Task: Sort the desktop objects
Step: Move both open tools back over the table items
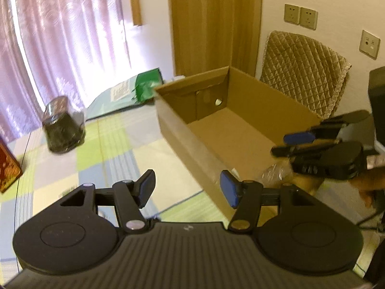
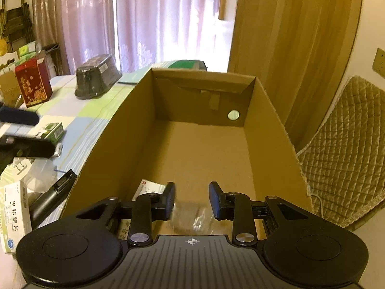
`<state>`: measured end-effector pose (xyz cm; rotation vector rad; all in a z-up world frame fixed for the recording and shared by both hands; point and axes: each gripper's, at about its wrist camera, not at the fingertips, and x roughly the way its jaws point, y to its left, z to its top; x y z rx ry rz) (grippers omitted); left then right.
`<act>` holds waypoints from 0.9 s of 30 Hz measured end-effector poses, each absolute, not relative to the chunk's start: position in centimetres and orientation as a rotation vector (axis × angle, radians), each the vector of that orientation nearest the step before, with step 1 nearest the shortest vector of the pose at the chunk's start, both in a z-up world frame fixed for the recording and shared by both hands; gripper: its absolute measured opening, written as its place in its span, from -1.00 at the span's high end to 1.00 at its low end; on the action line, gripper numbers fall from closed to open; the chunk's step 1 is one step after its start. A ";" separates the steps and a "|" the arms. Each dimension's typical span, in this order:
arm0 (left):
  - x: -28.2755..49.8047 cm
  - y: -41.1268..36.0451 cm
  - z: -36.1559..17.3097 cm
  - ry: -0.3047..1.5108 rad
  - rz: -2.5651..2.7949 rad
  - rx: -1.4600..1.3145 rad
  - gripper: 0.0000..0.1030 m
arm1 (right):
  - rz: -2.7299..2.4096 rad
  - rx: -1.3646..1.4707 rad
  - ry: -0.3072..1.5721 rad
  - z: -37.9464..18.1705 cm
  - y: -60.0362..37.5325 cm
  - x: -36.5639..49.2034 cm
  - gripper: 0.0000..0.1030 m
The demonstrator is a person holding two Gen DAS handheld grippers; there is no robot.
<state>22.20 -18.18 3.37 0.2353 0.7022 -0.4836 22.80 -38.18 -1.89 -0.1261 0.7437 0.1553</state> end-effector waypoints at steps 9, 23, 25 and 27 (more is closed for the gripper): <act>19.0 -14.0 2.5 0.745 -0.422 0.190 -0.07 | 0.104 -0.057 0.664 0.7 -38.9 19.5 0.41; 11.5 -7.4 2.9 0.782 -0.315 0.132 -0.25 | 0.150 0.070 0.579 5.2 -33.8 12.0 -0.76; 10.4 -6.3 3.1 0.780 -0.295 0.127 -0.35 | 0.164 0.072 0.585 5.4 -32.7 11.0 -0.76; 9.4 -5.3 3.3 0.779 -0.278 0.129 -0.38 | 0.178 0.070 0.589 5.5 -31.4 9.8 -0.76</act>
